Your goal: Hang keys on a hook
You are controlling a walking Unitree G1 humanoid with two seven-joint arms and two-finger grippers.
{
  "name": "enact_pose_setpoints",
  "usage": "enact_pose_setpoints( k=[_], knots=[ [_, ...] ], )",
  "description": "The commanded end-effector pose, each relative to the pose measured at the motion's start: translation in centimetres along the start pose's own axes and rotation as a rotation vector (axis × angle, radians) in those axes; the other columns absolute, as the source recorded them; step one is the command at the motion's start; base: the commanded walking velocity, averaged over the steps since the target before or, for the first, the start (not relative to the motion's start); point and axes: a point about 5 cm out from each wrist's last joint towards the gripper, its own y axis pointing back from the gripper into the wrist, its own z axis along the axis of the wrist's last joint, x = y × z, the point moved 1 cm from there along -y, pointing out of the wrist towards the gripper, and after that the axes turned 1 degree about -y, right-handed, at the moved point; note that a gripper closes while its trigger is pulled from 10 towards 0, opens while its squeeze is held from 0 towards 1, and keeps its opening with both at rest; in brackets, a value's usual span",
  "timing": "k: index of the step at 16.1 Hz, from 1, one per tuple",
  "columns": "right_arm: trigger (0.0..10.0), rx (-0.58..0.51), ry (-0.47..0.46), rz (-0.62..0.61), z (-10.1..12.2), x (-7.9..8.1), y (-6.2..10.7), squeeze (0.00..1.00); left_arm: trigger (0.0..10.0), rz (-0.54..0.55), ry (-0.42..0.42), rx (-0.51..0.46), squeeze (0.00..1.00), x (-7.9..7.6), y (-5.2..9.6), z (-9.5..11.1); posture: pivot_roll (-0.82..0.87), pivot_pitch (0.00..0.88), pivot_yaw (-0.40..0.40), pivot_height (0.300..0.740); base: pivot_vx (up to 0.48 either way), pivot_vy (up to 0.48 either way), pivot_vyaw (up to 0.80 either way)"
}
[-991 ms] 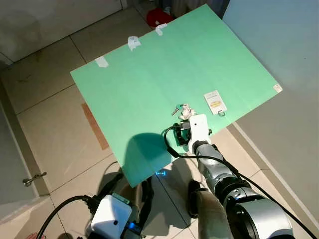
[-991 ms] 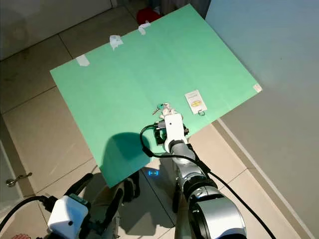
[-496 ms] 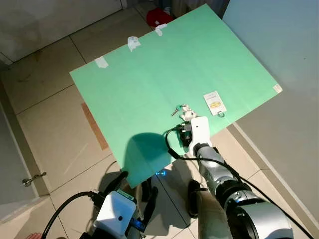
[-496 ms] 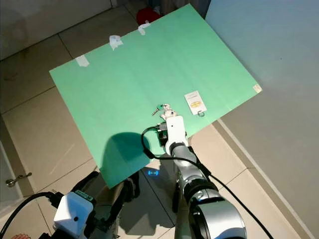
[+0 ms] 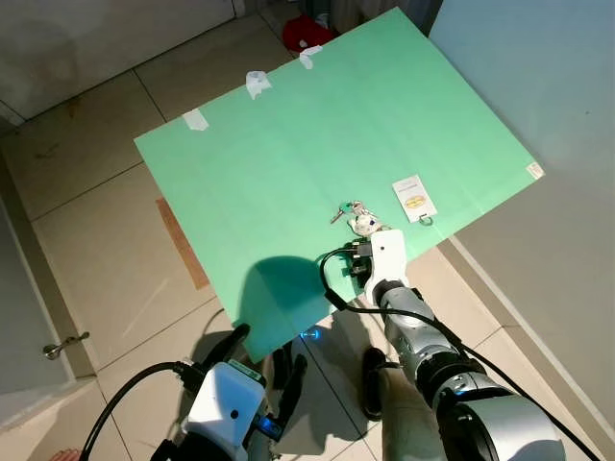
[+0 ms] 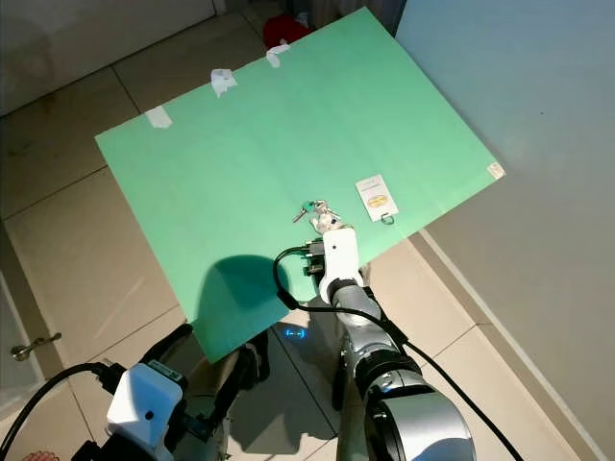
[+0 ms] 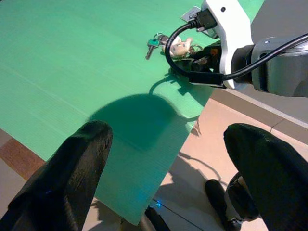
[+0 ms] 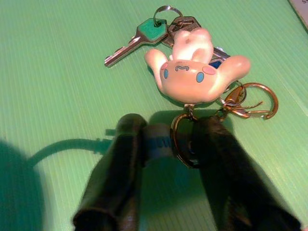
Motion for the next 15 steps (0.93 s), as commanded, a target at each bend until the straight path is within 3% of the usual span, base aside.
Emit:
enact_pose_setpoints(
  k=[1,7,12,15],
  knots=[
    [0.0,0.073,-0.026,0.003,-2.2,0.2,0.9,0.0,10.0,-0.016,0.013,0.056,0.0,-0.4,0.3,-1.0,0.09,0.473,0.016,0.74,0.0,0.0,0.0],
    [0.0,0.043,-0.113,0.049,-1.6,0.6,0.7,0.0,10.0,-0.01,0.006,0.056,0.0,-0.1,0.0,-1.1,0.08,0.474,0.013,0.74,0.0,0.0,0.0],
    [0.0,-0.049,-0.175,0.096,0.7,0.6,0.2,0.0,10.0,0.001,-0.001,0.048,0.0,0.1,-0.4,-1.0,0.05,0.484,0.005,0.74,0.0,0.0,0.0],
    [0.0,-0.079,-0.269,0.122,2.2,0.8,-0.1,0.0,10.0,0.004,-0.004,0.036,0.0,0.1,-1.1,-0.9,0.03,0.477,-0.001,0.74,0.0,0.0,0.0]
  ],
)
